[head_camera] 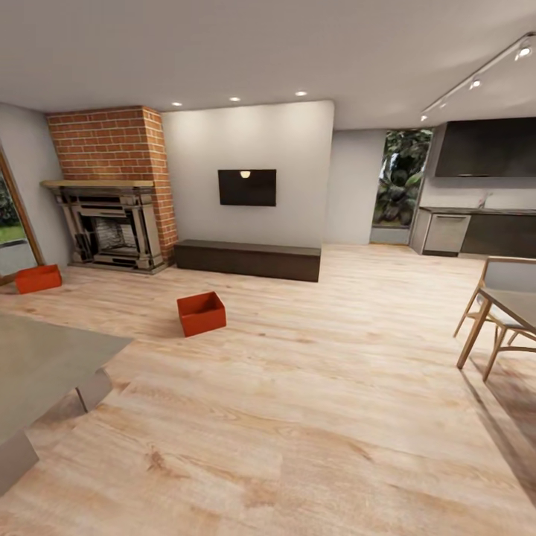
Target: Move the two storage containers from the living room to the garage. In the garage, place one container on the floor and stack the other container on top of it (either order is fine).
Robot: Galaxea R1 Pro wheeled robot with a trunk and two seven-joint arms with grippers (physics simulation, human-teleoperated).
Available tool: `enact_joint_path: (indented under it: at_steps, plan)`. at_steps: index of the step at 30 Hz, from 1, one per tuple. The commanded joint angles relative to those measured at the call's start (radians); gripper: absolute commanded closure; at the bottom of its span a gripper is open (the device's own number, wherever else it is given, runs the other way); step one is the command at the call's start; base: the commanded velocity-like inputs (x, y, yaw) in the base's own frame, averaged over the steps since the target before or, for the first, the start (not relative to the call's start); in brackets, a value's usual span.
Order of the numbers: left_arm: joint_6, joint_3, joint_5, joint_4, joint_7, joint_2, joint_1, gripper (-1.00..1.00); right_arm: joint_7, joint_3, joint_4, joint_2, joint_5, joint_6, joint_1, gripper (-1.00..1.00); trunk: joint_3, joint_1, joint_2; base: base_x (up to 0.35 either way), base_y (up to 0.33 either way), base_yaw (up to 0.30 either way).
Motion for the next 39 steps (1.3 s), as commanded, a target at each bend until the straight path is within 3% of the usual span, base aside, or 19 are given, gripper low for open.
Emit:
enact_joint_path:
  at_steps: [1,13,26,39]
  plan:
    - [0.001,0.001,0.004,-0.001,0.001,0.000,0.000,-1.00,0.000,0.008,0.002,0.000,-0.010,-0.005,-0.001,-1.00,-0.001,0.001,0.000,0.325,0.000,0.000]
    - [0.000,0.001,0.004,-0.001,0.001,-0.001,0.000,-1.00,0.000,0.006,0.002,0.000,-0.014,-0.004,-0.001,-1.00,-0.001,0.001,0.000,0.325,0.000,0.000]
    - [0.000,0.001,0.005,-0.001,0.001,-0.001,0.000,-1.00,0.011,0.025,0.004,-0.018,-0.003,0.003,-0.001,-1.00,-0.001,0.001,0.000,0.325,0.000,0.000]
    - [0.006,0.001,0.005,-0.001,0.001,0.000,0.000,-1.00,0.001,0.034,0.004,-0.003,-0.009,0.006,-0.001,-1.00,-0.001,0.001,0.000,0.325,0.000,0.001]
